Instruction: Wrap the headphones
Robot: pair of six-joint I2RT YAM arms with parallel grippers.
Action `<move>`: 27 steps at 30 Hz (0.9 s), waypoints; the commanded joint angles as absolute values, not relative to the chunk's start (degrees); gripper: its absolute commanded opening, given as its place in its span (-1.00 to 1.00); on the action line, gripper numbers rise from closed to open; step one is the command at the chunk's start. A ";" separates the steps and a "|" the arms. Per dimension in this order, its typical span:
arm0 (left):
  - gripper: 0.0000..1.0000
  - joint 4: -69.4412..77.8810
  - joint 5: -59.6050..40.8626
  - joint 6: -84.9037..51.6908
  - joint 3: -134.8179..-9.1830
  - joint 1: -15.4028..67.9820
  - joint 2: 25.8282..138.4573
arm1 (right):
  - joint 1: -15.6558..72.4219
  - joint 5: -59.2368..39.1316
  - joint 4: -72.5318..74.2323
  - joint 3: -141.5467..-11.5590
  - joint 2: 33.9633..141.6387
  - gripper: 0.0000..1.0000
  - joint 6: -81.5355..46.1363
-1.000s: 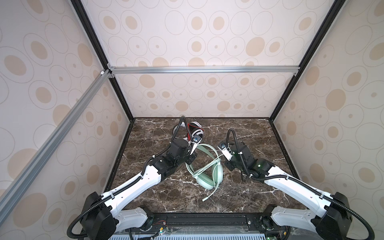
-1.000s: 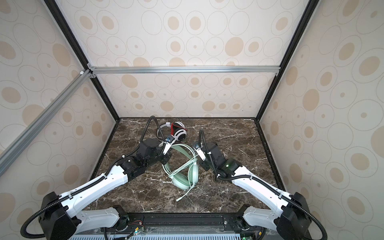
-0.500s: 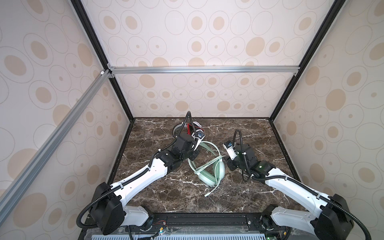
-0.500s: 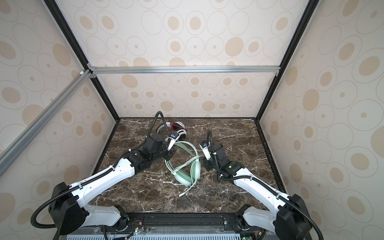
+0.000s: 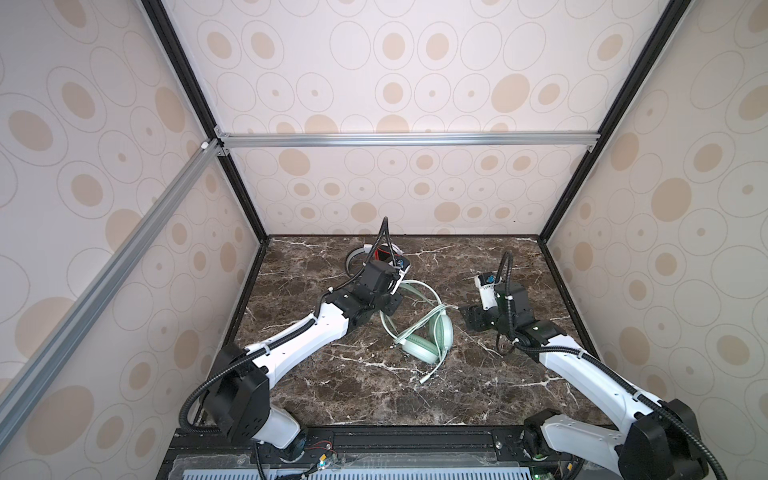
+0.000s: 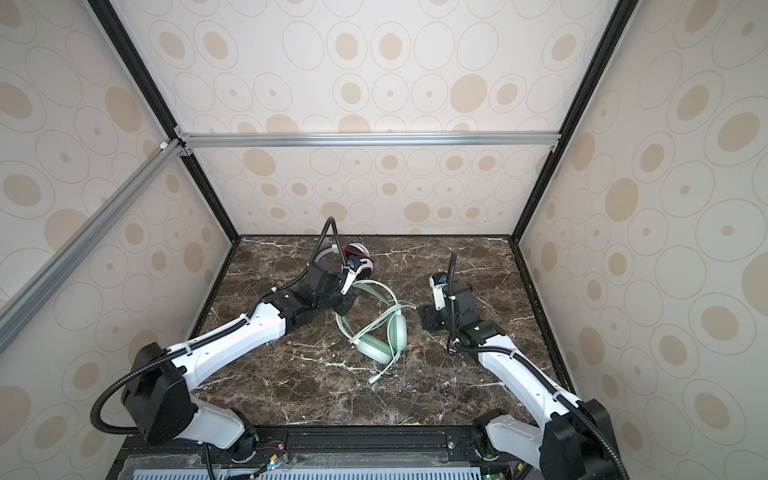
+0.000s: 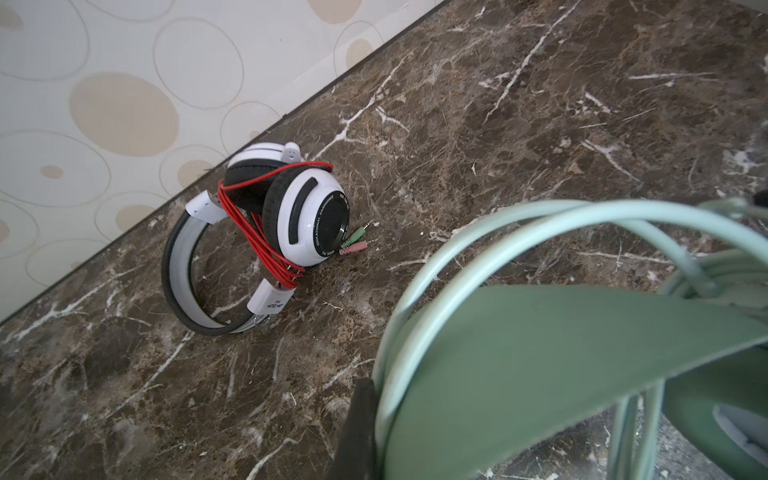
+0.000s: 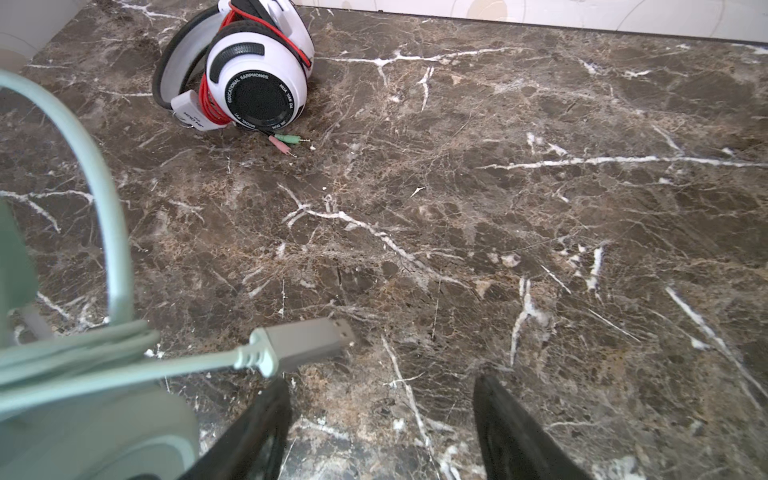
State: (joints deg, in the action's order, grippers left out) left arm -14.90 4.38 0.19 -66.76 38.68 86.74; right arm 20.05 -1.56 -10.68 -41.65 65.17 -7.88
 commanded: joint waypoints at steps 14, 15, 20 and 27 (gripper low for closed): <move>-1.00 -9.83 -0.37 -17.74 -83.90 37.29 107.46 | 16.47 7.98 -13.72 -39.47 57.97 0.99 -7.94; -1.00 -9.62 -0.65 -18.75 -85.38 37.30 109.24 | 16.43 9.08 -14.17 -39.46 57.02 0.99 -7.93; -1.00 -8.09 -1.87 -22.81 -90.79 37.30 115.61 | 16.35 11.13 -14.94 -39.39 53.02 0.99 -7.59; -1.00 -9.07 -1.85 -25.54 -97.55 37.36 122.57 | 16.39 10.89 -15.38 -39.83 52.43 0.99 -7.69</move>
